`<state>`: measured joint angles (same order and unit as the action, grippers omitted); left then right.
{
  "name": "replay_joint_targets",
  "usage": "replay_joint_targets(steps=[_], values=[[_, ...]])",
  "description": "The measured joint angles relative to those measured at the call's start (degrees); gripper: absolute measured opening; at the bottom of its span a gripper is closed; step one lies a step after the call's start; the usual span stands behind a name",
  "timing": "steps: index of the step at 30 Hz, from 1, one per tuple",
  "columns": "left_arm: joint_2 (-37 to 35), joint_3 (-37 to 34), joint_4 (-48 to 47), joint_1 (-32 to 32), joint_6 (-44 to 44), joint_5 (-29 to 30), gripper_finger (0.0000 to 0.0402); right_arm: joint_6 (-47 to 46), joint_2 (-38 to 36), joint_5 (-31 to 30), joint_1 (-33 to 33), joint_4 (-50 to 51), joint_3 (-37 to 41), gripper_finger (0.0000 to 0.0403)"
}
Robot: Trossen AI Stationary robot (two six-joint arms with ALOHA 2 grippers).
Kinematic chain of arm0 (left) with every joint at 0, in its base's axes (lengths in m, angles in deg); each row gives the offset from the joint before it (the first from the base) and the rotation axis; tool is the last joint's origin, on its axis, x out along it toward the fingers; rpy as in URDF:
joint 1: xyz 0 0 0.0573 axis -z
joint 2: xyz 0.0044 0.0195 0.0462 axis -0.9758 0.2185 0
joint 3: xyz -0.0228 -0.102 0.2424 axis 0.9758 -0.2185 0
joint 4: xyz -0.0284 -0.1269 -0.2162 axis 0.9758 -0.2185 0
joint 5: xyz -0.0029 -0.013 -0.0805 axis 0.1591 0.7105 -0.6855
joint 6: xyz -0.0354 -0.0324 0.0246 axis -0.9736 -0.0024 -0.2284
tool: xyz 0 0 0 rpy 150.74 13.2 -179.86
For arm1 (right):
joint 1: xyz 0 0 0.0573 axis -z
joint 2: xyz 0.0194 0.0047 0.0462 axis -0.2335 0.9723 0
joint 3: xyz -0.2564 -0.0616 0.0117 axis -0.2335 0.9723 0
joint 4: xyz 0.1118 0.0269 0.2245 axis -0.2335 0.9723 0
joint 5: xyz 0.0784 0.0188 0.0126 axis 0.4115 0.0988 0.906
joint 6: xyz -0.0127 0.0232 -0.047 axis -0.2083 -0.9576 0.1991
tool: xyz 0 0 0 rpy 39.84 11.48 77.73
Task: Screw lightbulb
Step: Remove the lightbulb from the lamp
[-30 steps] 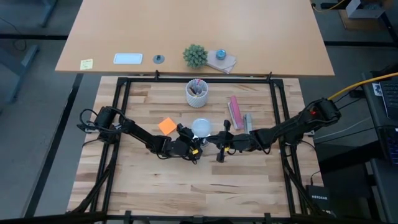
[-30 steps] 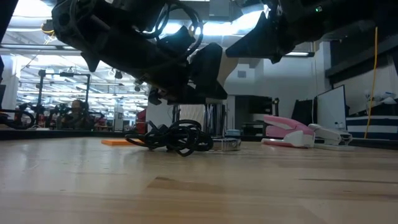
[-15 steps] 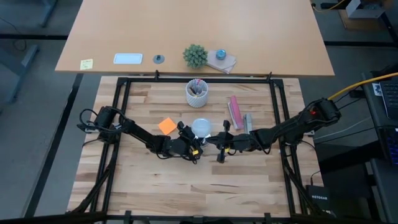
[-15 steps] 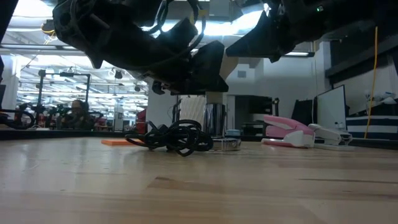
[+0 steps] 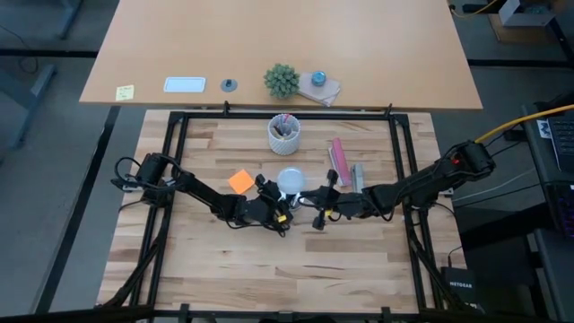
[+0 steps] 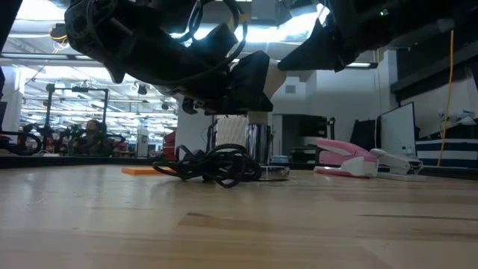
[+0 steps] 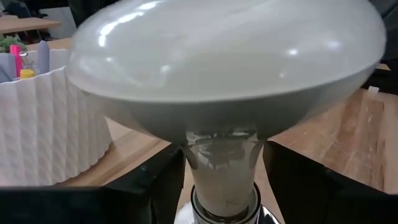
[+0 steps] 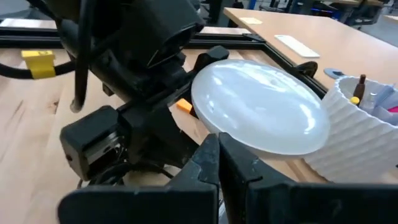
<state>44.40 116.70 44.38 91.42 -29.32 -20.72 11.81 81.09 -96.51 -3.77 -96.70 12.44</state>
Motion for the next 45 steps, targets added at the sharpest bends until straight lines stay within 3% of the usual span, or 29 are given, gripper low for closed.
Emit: replay_joint_targets(steps=[11, 30, 45], values=[[0.0, 0.0, 0.0, 0.0, -0.1, 0.0, 0.0205, -0.2, 0.0, -1.0, 0.0, 0.7, 0.0, 0.0003], [-0.1, 0.0, 0.0, 0.0, 0.3, -0.3, 0.0205, -3.1, 0.1, -9.3, 0.1, 4.6, 0.0, 0.0003], [-0.1, 0.0, 0.0, 0.1, 0.3, -0.5, 0.0205, -7.9, 0.1, -10.5, 2.1, 9.9, 0.0, 0.0003]])
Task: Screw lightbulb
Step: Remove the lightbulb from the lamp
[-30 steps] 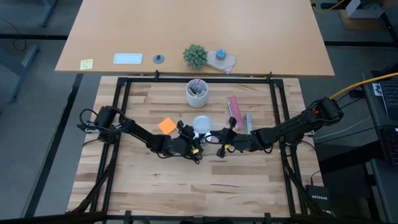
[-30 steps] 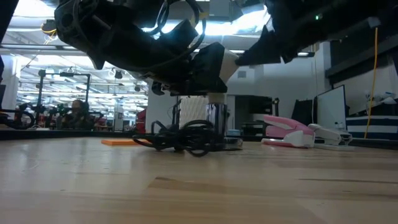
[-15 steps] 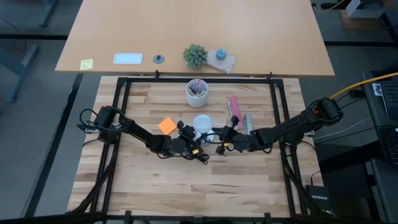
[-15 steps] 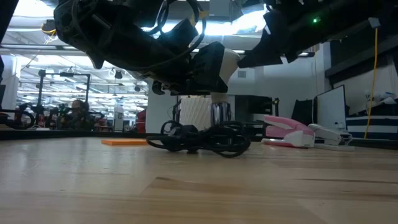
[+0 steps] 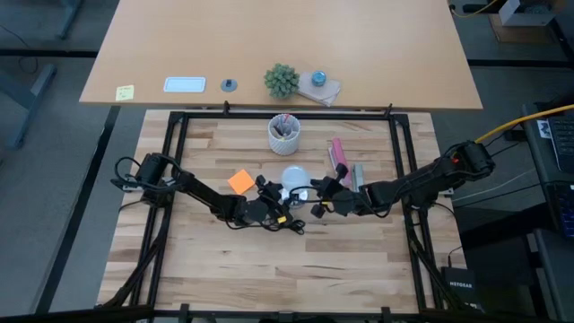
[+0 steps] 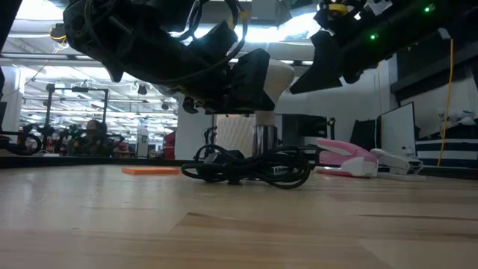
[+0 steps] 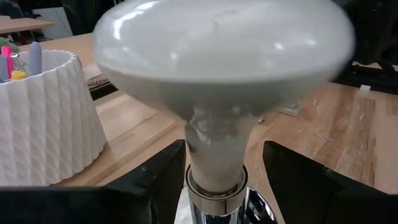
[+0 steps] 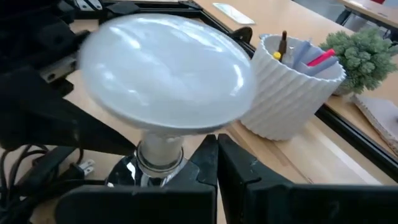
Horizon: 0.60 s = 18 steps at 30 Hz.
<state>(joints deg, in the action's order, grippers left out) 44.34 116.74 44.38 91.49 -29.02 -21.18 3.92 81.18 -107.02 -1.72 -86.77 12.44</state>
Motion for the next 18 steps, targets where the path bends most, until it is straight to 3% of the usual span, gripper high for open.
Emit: replay_joint_targets(steps=[11, 18], values=[[0.0, 0.0, -0.3, -0.2, 0.0, 0.0, 0.0205, 0.7, -0.9, -3.4, -0.1, 2.3, 0.0, 0.0003], [0.0, 0.0, -0.3, -0.8, 0.0, 0.2, 0.0205, 0.2, -6.3, 0.2, -2.0, 6.1, 0.0, 0.0003]])
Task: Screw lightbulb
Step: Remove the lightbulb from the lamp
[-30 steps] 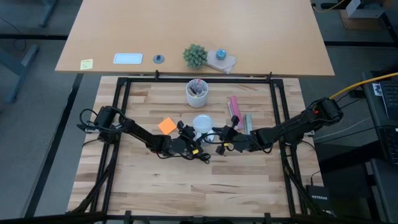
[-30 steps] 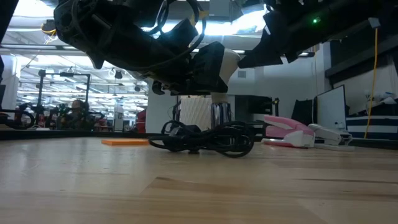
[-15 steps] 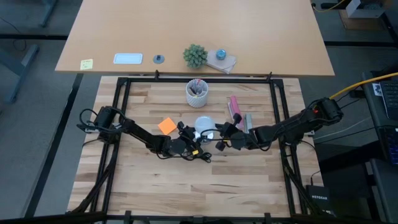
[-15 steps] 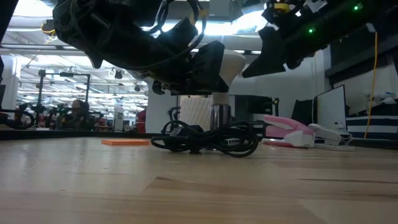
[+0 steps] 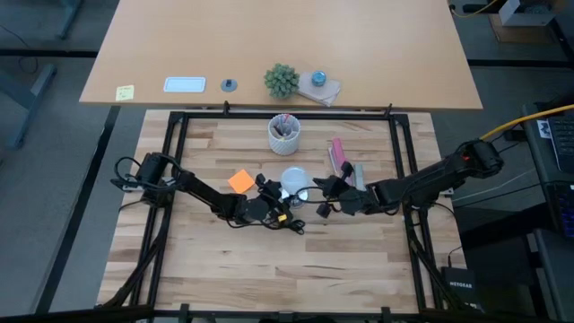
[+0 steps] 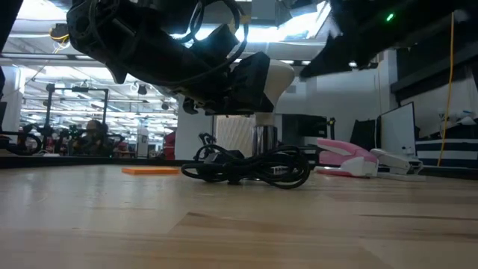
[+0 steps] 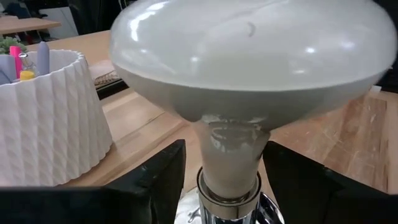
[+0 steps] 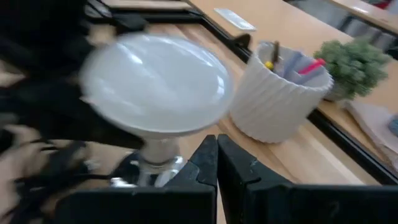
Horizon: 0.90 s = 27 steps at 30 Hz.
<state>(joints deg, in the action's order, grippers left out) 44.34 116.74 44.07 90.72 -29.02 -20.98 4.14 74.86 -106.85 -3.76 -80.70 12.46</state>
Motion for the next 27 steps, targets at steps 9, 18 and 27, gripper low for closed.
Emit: replay_joint_targets(steps=[9, 18, 27], values=[[0.0, 0.0, 0.1, -0.1, 0.0, 0.0, 0.0205, 0.2, -7.1, 4.5, -8.0, -1.4, 0.0, 0.0003], [0.0, 0.0, 0.1, -0.1, 0.0, 0.0, 0.0205, 5.9, 0.0, 10.1, -6.8, -12.2, 0.0, 0.0003], [0.0, 0.0, 0.1, -0.1, 0.0, 0.0, 0.0205, 6.0, 4.0, 10.0, -1.5, -13.1, 0.0, 0.0003]])
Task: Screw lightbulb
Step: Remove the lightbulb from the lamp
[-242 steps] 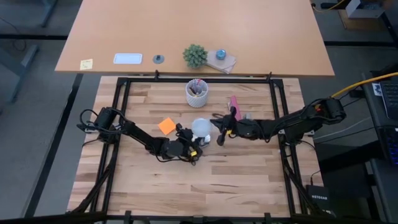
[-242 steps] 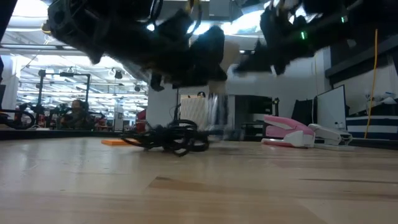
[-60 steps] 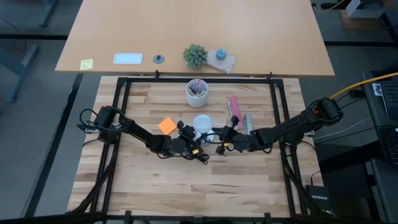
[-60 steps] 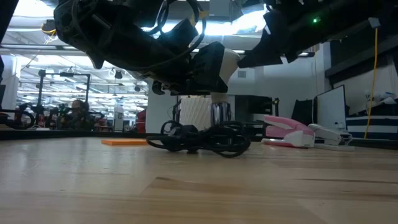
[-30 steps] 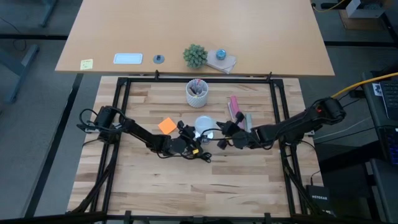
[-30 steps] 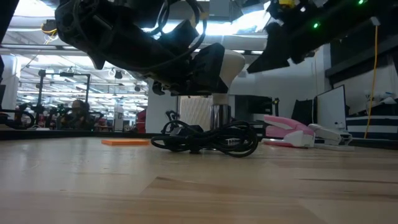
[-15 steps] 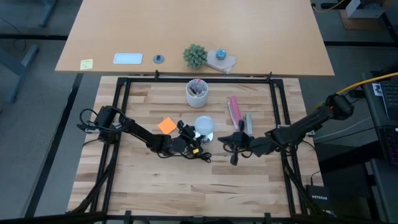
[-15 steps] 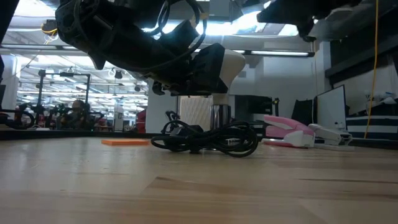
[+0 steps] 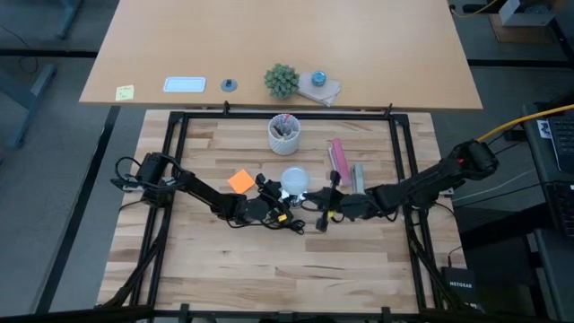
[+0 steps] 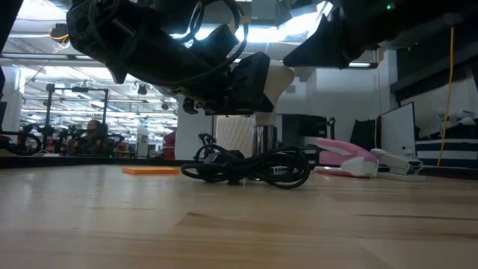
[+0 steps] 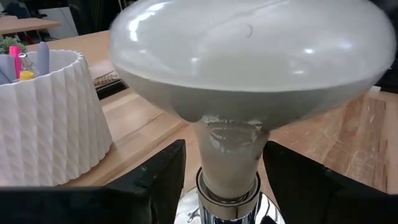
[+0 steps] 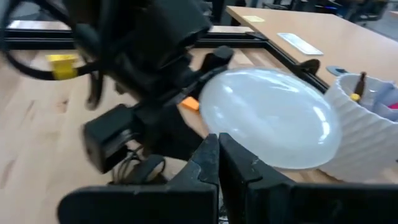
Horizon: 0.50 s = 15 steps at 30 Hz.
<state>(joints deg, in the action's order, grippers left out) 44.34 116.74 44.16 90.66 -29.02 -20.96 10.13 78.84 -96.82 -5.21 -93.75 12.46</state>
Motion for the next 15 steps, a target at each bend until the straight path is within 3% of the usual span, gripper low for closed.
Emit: replay_joint_targets(steps=[7, 15], values=[[0.0, 0.0, 0.0, 0.0, 0.0, 0.0, 0.0205, -0.1, 0.0, -0.3, 1.7, 0.9, 0.0, 0.0003], [0.0, 0.0, 0.0, 0.0, 0.0, 0.1, 0.0205, -1.4, 0.0, -4.8, 1.6, 4.0, 0.0, 0.0003]])
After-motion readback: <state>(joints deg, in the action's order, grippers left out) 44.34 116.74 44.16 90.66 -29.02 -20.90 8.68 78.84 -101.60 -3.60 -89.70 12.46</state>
